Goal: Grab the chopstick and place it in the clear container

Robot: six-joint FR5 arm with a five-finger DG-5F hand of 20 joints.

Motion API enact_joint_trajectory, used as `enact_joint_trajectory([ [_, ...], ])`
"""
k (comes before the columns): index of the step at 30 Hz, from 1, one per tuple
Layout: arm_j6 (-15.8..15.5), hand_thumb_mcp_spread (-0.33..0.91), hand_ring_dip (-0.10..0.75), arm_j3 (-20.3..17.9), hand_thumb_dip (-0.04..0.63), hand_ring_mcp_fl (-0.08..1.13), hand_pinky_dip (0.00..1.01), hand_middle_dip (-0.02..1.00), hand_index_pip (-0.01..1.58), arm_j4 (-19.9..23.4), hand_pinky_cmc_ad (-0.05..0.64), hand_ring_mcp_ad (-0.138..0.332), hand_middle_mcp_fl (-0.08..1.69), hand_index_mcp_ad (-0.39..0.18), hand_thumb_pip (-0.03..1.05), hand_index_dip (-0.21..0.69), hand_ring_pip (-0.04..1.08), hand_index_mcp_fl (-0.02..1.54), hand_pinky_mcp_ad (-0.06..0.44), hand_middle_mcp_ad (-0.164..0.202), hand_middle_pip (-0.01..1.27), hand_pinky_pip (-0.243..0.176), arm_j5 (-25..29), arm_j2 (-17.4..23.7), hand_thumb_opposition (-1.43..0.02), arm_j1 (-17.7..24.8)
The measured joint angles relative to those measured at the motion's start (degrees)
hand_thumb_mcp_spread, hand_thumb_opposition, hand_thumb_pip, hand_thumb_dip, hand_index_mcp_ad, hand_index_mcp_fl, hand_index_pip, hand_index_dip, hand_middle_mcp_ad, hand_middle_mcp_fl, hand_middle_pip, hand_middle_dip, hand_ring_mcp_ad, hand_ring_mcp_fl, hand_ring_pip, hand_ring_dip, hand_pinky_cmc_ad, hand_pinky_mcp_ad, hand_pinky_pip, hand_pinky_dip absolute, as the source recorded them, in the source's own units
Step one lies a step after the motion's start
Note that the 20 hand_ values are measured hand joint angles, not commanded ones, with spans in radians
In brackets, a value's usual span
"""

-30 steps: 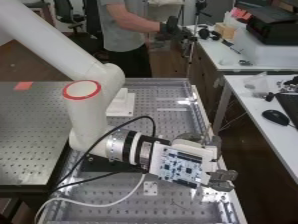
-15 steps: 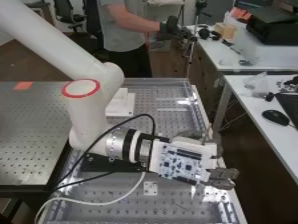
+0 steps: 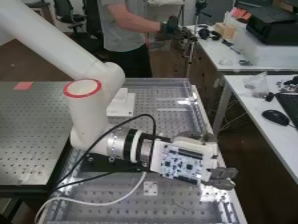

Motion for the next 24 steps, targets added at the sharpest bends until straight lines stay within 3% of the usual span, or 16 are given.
enact_joint_trajectory([
  [3,-0.2,0.62,0.258,0.2,0.283,0.47,0.17,0.63,0.37,0.1,0.408,0.162,1.22,-0.237,0.43,0.302,0.1,1.27,0.185,-0.014,0.19,-0.002,-1.0,-0.1,-1.07,-0.1],
  [8,-0.1,0.59,0.255,0.6,0.288,0.47,0.17,0.63,0.23,-1.1,0.412,0.162,1.17,-0.239,0.47,0.307,0.1,1.09,0.185,-0.01,0.19,-0.002,-0.8,-0.3,-0.98,-0.2],
  [24,0.3,0.53,0.255,-1.0,0.288,0.44,0.17,0.62,0.19,-0.6,0.408,0.166,1.09,-0.239,0.52,0.258,0.09,0.97,0.183,-0.012,0.17,-0.005,-0.4,0.5,-0.9,-0.2],
])
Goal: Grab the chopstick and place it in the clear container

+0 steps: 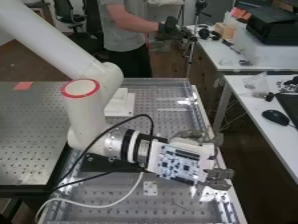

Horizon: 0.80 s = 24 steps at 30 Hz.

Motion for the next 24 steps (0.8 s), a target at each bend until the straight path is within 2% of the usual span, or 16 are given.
enact_joint_trajectory([
  [5,0.1,0.54,0.258,-0.7,0.29,0.43,0.17,0.62,0.19,0.9,0.407,0.162,1.09,-0.239,0.55,0.258,0.09,0.97,0.176,-0.01,0.17,-0.005,-0.7,0.2,-0.88,-0.1],
  [21,-0.1,0.54,0.257,-0.9,0.302,0.43,0.17,0.62,0.16,1.7,0.407,0.152,1.09,-0.239,0.53,0.262,0.09,1.01,0.176,-0.012,0.17,-0.005,0.2,0.3,-0.88,-0.1],
  [24,-0.4,0.57,0.258,-0.9,0.298,0.44,0.17,0.62,0.15,1.9,0.41,0.15,1.18,-0.239,0.52,0.262,0.09,1.05,0.176,-0.012,0.17,-0.005,0.2,0.2,-0.88,-0.1],
])
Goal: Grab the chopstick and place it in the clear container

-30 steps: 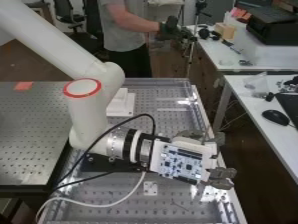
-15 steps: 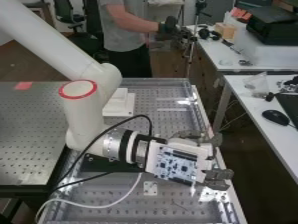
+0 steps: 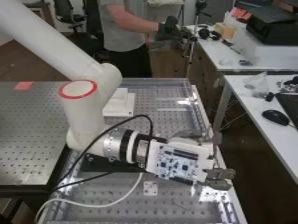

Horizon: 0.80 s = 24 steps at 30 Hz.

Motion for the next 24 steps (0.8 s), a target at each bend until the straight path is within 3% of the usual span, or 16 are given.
enact_joint_trajectory([
  [2,-0.1,0.56,0.255,0.1,0.298,0.44,0.17,0.62,0.14,-0.2,0.407,0.161,1.23,-0.236,0.5,0.264,0.09,1.08,0.176,-0.01,0.2,-0.005,0.5,0.0,-0.89,0.0],
  [5,-0.3,0.58,0.253,0.1,0.298,0.46,0.17,0.63,0.24,-0.2,0.417,0.155,1.25,-0.237,0.5,0.279,0.09,1.28,0.178,-0.012,0.24,-0.002,0.9,0.0,-0.98,0.0],
  [7,-0.4,0.63,0.258,0.1,0.298,0.49,0.17,0.64,0.28,-0.2,0.417,0.147,1.32,-0.216,0.42,0.314,0.09,1.29,0.178,-0.012,0.25,-0.002,0.8,0.0,-1.02,0.0],
  [10,-0.6,0.7,0.262,0.3,0.298,0.51,0.17,0.66,0.27,-0.3,0.415,0.147,1.49,-0.173,0.42,0.347,0.1,1.29,0.176,-0.04,0.32,-0.003,1.5,-0.1,-1.06,0.0],
  [13,-0.8,0.7,0.286,0.5,0.298,0.53,0.17,0.66,0.28,-0.4,0.422,0.147,1.5,-0.152,0.42,0.363,0.1,1.28,0.176,-0.066,0.31,0.0,1.4,-0.2,-1.06,0.0],
  [24,-1.1,0.71,0.29,0.2,0.298,0.56,0.17,0.66,0.23,1.3,0.431,0.148,1.53,-0.068,0.42,0.363,0.11,1.34,0.182,-0.065,0.26,0.0,2.4,-0.2,-1.08,0.1],
])
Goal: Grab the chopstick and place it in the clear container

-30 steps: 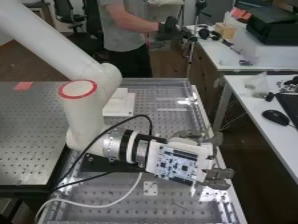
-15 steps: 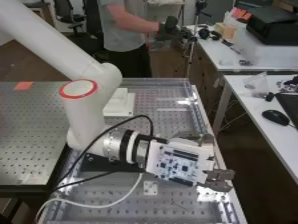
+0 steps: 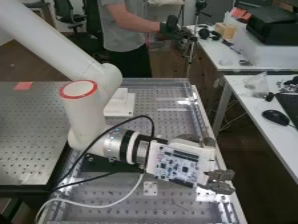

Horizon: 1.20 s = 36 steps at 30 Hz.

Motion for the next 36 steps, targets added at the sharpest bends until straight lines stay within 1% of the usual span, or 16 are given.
enact_joint_trajectory([
  [2,-0.1,0.71,0.298,0.0,0.298,0.58,0.17,0.66,0.21,0.1,0.428,0.148,1.53,-0.068,0.42,0.363,0.11,1.35,0.194,-0.065,0.26,0.012,0.2,0.0,-1.08,0.1],
  [4,-0.2,0.71,0.3,0.1,0.298,0.57,0.17,0.66,0.18,0.2,0.426,0.152,1.52,-0.068,0.42,0.363,0.1,1.36,0.195,-0.068,0.26,0.012,0.4,0.0,-1.08,0.2],
  [5,-0.3,0.71,0.309,0.1,0.298,0.6,0.17,0.66,0.17,0.3,0.443,0.15,1.53,-0.068,0.42,0.363,0.11,1.36,0.195,-0.065,0.24,0.014,0.4,0.1,-1.08,0.2],
  [6,-0.5,0.71,0.316,0.1,0.298,0.6,0.17,0.66,0.17,0.6,0.445,0.148,1.54,-0.07,0.42,0.363,0.11,1.38,0.195,-0.068,0.24,0.014,0.3,0.1,-1.08,0.3],
  [11,-1.5,0.71,0.325,0.0,0.295,0.61,0.17,0.66,0.1,2.1,0.449,0.147,1.61,-0.066,0.41,0.361,0.1,1.43,0.192,-0.063,0.2,0.012,1.9,0.5,-1.08,0.8],
  [14,-1.9,0.71,0.328,0.2,0.29,0.63,0.18,0.66,0.08,2.3,0.443,0.152,1.61,-0.066,0.41,0.361,0.11,1.43,0.195,-0.063,0.19,0.03,1.9,0.7,-1.08,1.0],
  [17,-2.6,0.71,0.325,0.5,0.29,0.64,0.18,0.65,0.07,1.9,0.443,0.148,1.64,-0.066,0.41,0.361,0.11,1.45,0.195,-0.061,0.18,0.031,2.5,0.9,-1.1,1.1],
  [21,-4.1,0.71,0.325,0.9,0.29,0.65,0.18,0.65,0.06,1.6,0.443,0.147,1.64,-0.07,0.41,0.361,0.11,1.45,0.195,-0.051,0.17,0.033,1.4,1.8,-1.1,1.0],
  [23,-4.9,0.71,0.328,1.1,0.29,0.65,0.18,0.65,0.04,1.0,0.443,0.147,1.65,-0.101,0.41,0.361,0.11,1.48,0.195,-0.047,0.16,0.033,1.7,2.4,-1.1,0.9],
  [24,-5.4,0.71,0.328,1.1,0.29,0.65,0.18,0.65,0.03,0.7,0.445,0.147,1.65,-0.103,0.41,0.361,0.11,1.48,0.195,-0.047,0.16,0.033,1.7,2.7,-1.1,0.8],
  [25,-5.7,0.71,0.328,1.2,0.29,0.65,0.18,0.65,0.03,0.6,0.445,0.145,1.65,-0.105,0.41,0.361,0.11,1.48,0.195,-0.037,0.16,0.033,1.4,2.9,-1.1,0.8],
  [29,-7.1,0.69,0.326,1.5,0.29,0.66,0.18,0.65,0.03,-0.4,0.445,0.145,1.65,-0.12,0.41,0.361,0.11,1.48,0.195,-0.031,0.16,0.035,0.8,3.9,-1.1,0.6],
  [32,-8.1,0.69,0.33,1.8,0.29,0.66,0.18,0.65,0.03,-1.4,0.445,0.145,1.65,-0.12,0.41,0.361,0.11,1.48,0.195,-0.03,0.16,0.035,2.0,4.9,-1.1,0.4],
  [33,-8.4,0.67,0.33,1.9,0.29,0.67,0.18,0.65,0.03,-1.9,0.445,0.145,1.65,-0.12,0.42,0.361,0.11,1.48,0.195,-0.028,0.16,0.035,2.3,5.1,-1.1,0.3],
  [34,-8.6,0.67,0.332,1.9,0.29,0.66,0.18,0.65,0.03,-2.1,0.445,0.145,1.67,-0.12,0.42,0.361,0.1,1.48,0.195,-0.014,0.16,0.035,2.5,5.2,-1.1,0.3],
  [36,-9.6,0.67,0.332,2.0,0.29,0.66,0.18,0.65,0.03,-3.2,0.445,0.148,1.68,-0.122,0.42,0.361,0.11,1.48,0.195,-0.014,0.16,0.035,3.1,6.3,-1.1,0.3],
])
